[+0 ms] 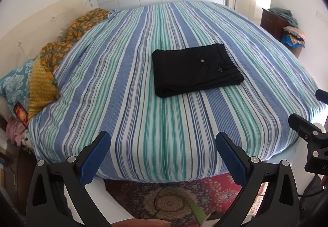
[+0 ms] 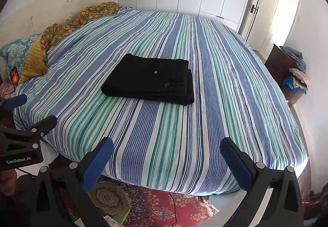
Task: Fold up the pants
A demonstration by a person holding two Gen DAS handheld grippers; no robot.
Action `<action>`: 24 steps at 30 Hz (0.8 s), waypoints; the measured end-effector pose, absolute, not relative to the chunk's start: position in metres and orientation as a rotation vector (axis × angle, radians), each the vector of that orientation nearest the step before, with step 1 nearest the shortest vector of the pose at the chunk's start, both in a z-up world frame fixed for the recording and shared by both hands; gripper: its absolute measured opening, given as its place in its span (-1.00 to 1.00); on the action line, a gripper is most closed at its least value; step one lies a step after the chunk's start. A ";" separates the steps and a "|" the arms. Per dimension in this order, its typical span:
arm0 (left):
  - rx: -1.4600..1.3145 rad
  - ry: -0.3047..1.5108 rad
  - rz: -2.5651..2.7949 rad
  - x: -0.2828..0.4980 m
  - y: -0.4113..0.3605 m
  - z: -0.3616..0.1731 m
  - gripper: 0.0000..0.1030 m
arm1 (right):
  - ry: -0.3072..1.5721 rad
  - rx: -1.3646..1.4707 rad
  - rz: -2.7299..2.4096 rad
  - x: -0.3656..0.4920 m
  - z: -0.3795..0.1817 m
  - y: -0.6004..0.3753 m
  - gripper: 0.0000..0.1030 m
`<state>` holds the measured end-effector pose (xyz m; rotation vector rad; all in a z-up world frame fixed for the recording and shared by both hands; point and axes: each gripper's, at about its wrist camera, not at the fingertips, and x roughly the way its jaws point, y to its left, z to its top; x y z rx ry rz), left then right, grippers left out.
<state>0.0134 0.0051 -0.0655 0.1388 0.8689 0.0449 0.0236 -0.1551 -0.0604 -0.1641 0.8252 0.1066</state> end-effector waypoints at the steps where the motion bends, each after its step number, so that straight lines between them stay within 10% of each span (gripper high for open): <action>1: 0.139 0.869 0.045 0.014 0.005 -0.066 0.98 | 0.827 -0.164 0.107 0.024 -0.061 -0.155 1.00; 24: 0.140 0.875 0.025 0.019 0.001 -0.072 0.98 | 0.818 -0.158 0.104 0.026 -0.062 -0.155 0.99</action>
